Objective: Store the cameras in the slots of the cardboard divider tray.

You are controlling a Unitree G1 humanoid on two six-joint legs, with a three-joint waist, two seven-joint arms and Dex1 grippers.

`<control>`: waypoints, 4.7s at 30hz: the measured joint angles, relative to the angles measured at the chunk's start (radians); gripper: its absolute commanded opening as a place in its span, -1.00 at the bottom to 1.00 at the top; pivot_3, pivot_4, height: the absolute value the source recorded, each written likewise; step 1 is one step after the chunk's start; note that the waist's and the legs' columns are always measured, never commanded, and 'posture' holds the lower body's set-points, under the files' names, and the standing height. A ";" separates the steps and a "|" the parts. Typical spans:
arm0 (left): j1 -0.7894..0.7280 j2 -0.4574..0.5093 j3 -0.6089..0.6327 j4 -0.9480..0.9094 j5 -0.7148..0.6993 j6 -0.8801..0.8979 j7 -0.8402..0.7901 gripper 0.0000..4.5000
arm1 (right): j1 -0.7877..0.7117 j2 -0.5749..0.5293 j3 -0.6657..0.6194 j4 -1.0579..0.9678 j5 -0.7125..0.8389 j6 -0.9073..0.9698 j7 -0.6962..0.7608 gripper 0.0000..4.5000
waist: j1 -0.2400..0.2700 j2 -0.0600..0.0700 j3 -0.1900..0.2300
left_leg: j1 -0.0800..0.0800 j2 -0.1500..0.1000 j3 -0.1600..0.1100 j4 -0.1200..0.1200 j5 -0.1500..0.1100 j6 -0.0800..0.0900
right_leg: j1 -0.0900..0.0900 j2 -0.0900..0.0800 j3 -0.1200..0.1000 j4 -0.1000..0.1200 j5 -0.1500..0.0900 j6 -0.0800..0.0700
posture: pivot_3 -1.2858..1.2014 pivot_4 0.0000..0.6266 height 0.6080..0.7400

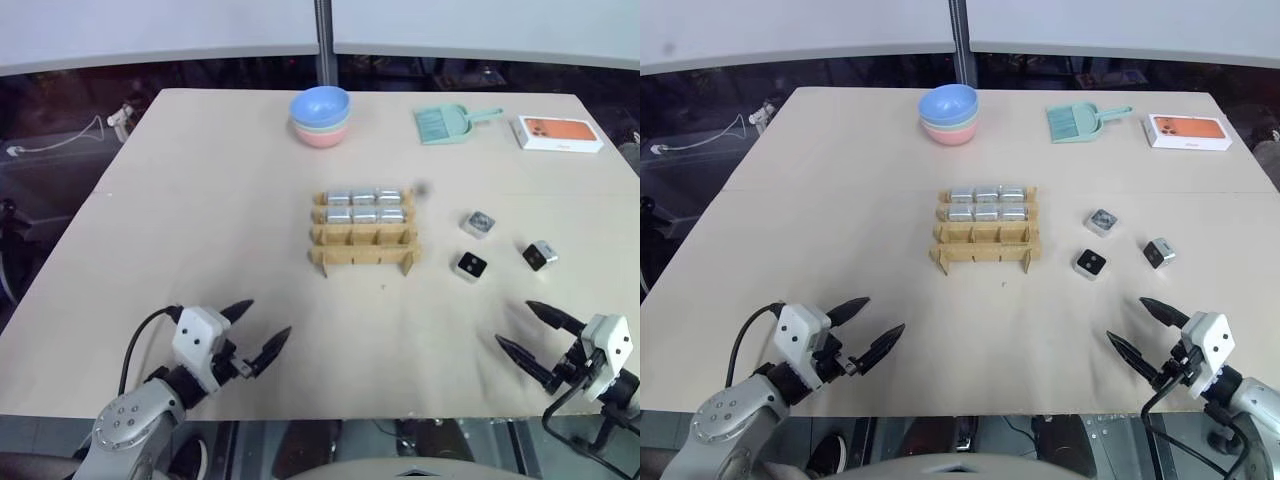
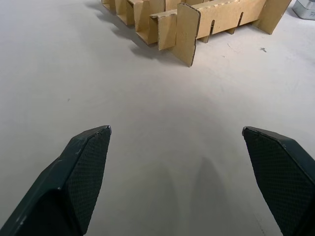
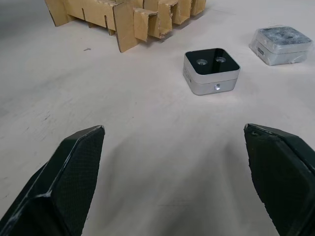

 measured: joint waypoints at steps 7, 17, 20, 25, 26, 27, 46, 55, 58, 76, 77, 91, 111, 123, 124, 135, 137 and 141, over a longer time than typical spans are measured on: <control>0.000 0.001 0.000 0.000 0.000 0.000 -0.009 0.97 | 0.009 0.014 0.000 0.001 0.000 -0.024 -0.001 1.00 | 0.000 0.000 0.000 | 0.000 0.000 0.000 0.000 0.000 0.000 | 0.000 0.000 0.000 0.000 0.000 0.000 | 0.03 -0.52 1.00; 0.001 0.001 0.000 0.000 -0.009 -0.001 -0.028 0.97 | 0.012 0.018 0.000 0.031 -0.006 -0.046 -0.006 1.00 | 0.000 0.000 0.000 | 0.000 0.000 0.000 0.000 0.000 0.000 | 0.000 0.000 0.000 0.000 0.000 0.000 | 0.03 -0.52 1.00; 0.001 0.001 0.000 0.000 -0.011 -0.001 -0.033 0.97 | 0.008 0.019 0.000 0.042 -0.006 -0.055 -0.004 1.00 | 0.000 0.000 0.000 | 0.000 0.000 0.000 0.000 0.000 0.000 | 0.000 0.000 0.000 0.000 0.000 0.000 | 0.03 -0.52 1.00; -0.005 0.001 -0.003 0.000 -0.011 -0.001 -0.040 0.97 | 0.005 0.019 0.000 0.066 -0.006 -0.066 -0.002 1.00 | 0.000 0.000 0.000 | 0.000 0.000 0.000 0.000 0.000 0.000 | 0.000 0.000 0.000 0.000 0.000 0.000 | 0.03 -0.52 1.00; -0.005 0.005 -0.006 -0.002 -0.022 0.006 -0.045 0.97 | 0.002 0.019 0.000 0.070 -0.007 -0.066 -0.008 1.00 | 0.000 0.000 0.000 | 0.000 0.000 0.000 0.000 0.000 0.000 | 0.000 0.000 0.000 0.000 0.000 0.000 | 0.03 -0.52 1.00; -0.001 0.024 -0.009 -0.010 -0.055 0.026 -0.073 0.97 | -0.006 0.022 -0.001 0.077 -0.015 -0.068 -0.024 1.00 | 0.000 0.000 0.000 | 0.000 0.000 0.000 0.000 0.000 0.000 | 0.000 0.000 0.000 0.001 0.000 0.000 | 0.03 -0.52 1.00; -0.531 0.439 0.034 -0.124 -0.389 0.326 -0.255 0.97 | -0.355 0.078 -0.058 0.169 -0.085 0.200 -0.453 1.00 | -0.007 0.007 0.004 | 0.001 -0.001 0.003 0.001 0.000 0.000 | -0.001 0.010 0.014 0.003 0.001 -0.001 | 0.03 -0.52 1.00; -0.535 0.453 0.033 -0.116 -0.388 0.337 -0.279 1.00 | -0.394 0.057 -0.034 0.192 -0.080 0.237 -0.408 0.64 | -0.003 0.007 0.005 | 0.001 -0.001 0.004 0.001 0.000 0.000 | -0.001 0.010 0.018 0.003 0.001 -0.001 | 0.03 -0.52 1.00; -0.534 0.453 0.033 -0.116 -0.389 0.338 -0.282 1.00 | -0.403 0.046 -0.034 0.195 -0.077 0.242 -0.395 -0.03 | -0.004 0.007 0.005 | 0.002 -0.001 0.005 0.001 0.000 0.000 | -0.001 0.011 0.019 0.003 0.001 -0.001 | 0.03 -0.52 1.00; -0.505 0.453 0.054 -0.105 -0.387 0.336 -0.326 1.00 | -0.460 -0.013 -0.032 0.182 -0.079 0.268 -0.365 -0.70 | -0.009 0.006 0.005 | 0.004 0.000 0.014 0.001 0.000 0.000 | -0.001 0.017 0.029 0.003 0.001 0.000 | 0.03 -0.52 1.00; -0.505 0.453 0.055 -0.103 -0.384 0.335 -0.328 1.00 | -0.481 -0.024 -0.031 0.157 -0.064 0.292 -0.357 -0.70 | -0.011 0.006 0.006 | 0.004 0.000 0.014 0.001 0.000 0.000 | -0.001 0.017 0.030 0.003 0.001 0.000 | 0.03 -0.52 1.00; -0.452 0.497 0.189 0.011 -0.349 0.334 -0.391 1.00 | -1.056 -0.038 0.414 0.004 0.068 0.573 -0.036 -0.70 | -0.028 0.000 0.013 | 0.004 0.002 0.013 0.000 0.000 0.000 | -0.003 0.018 0.030 0.003 0.002 -0.002 | 0.03 -0.52 1.00; -0.263 0.486 0.462 0.084 -0.293 0.280 -0.469 1.00 | -1.326 0.287 0.663 0.639 -0.232 0.200 0.188 -0.70 | -0.030 -0.003 0.016 | -0.002 0.003 0.012 0.000 0.001 -0.001 | -0.010 0.017 0.030 0.005 0.008 -0.005 | 0.03 -0.52 1.00; -0.237 0.485 0.491 0.090 -0.322 0.286 -0.514 1.00 | -1.366 0.341 0.662 0.852 -0.335 0.031 0.203 -0.70 | -0.036 -0.003 0.016 | -0.002 0.003 0.013 -0.001 0.001 -0.002 | -0.011 0.017 0.030 0.005 0.008 -0.005 | 0.03 -0.52 1.00; -0.237 0.484 0.491 0.090 -0.322 0.286 -0.514 1.00 | -1.366 0.341 0.662 0.857 -0.336 0.029 0.204 -0.70 | -0.036 -0.003 0.016 | -0.002 0.003 0.013 -0.001 0.001 -0.002 | -0.011 0.017 0.030 0.005 0.008 -0.005 | 0.03 -0.52 1.00; -0.245 0.483 0.484 0.090 -0.312 0.278 -0.514 1.00 | -1.391 0.383 0.627 0.914 -0.353 0.047 0.249 -0.09 | -0.052 -0.003 0.017 | -0.002 0.003 0.012 -0.001 0.001 -0.002 | -0.011 0.017 0.030 0.005 0.008 -0.005 | 0.03 -0.52 1.00; -0.249 0.483 0.482 0.090 -0.312 0.278 -0.509 1.00 | -1.400 0.396 0.623 0.948 -0.362 0.013 0.222 0.39 | -0.056 -0.002 0.017 | -0.002 0.003 0.012 -0.001 0.001 -0.002 | -0.011 0.017 0.030 0.005 0.008 -0.005 | 0.03 -0.52 1.00; -0.251 0.481 0.477 0.090 -0.312 0.278 -0.505 1.00 | -1.431 0.396 0.592 0.977 -0.368 -0.027 0.191 0.96 | -0.056 -0.003 0.017 | -0.002 0.003 0.012 -0.001 0.001 -0.003 | -0.011 0.017 0.030 0.006 0.009 -0.005 | 0.03 -0.52 1.00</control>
